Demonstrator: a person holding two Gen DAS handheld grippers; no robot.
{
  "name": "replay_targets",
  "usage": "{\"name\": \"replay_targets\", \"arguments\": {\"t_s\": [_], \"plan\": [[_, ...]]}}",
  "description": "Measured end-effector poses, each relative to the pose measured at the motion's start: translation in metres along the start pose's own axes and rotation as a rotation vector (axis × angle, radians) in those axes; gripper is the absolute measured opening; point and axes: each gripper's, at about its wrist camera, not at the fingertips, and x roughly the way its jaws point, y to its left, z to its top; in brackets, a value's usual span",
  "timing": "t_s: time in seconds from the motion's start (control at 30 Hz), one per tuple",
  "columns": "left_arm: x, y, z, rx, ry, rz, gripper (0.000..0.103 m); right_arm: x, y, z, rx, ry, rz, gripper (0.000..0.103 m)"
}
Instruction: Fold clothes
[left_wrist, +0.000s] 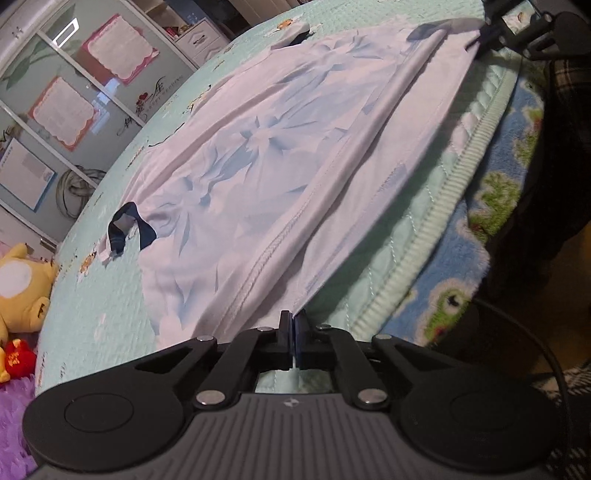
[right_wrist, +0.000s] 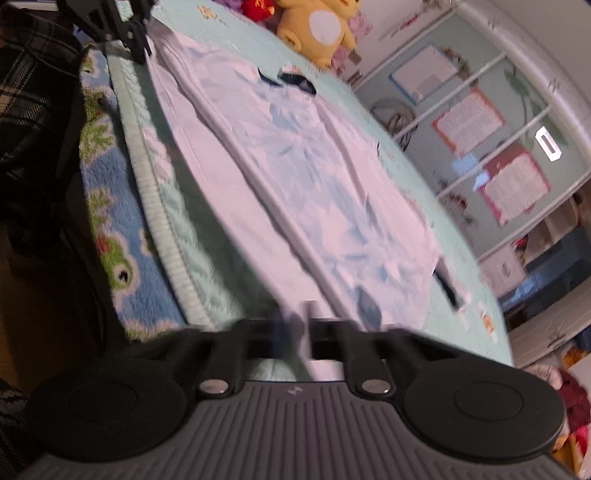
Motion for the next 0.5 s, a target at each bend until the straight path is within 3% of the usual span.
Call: {"name": "replay_targets", "arguments": {"t_s": [0.33, 0.4, 0.47, 0.5], "plan": [[0.000, -0.014, -0.004, 0.098, -0.006, 0.060, 0.001, -0.006, 0.001, -0.009, 0.041, 0.018, -0.015, 0.001], [0.001, -0.018, -0.007, 0.130, -0.005, 0.085, 0.001, -0.006, 0.001, -0.012, 0.016, 0.018, -0.040, 0.018], [0.001, -0.017, -0.008, 0.128, 0.000, 0.098, 0.001, -0.006, -0.001, -0.015, -0.005, 0.015, -0.065, 0.029], [0.001, -0.015, -0.009, 0.121, 0.004, 0.100, 0.001, -0.006, -0.003, -0.016, -0.009, 0.015, -0.072, 0.029]]}}
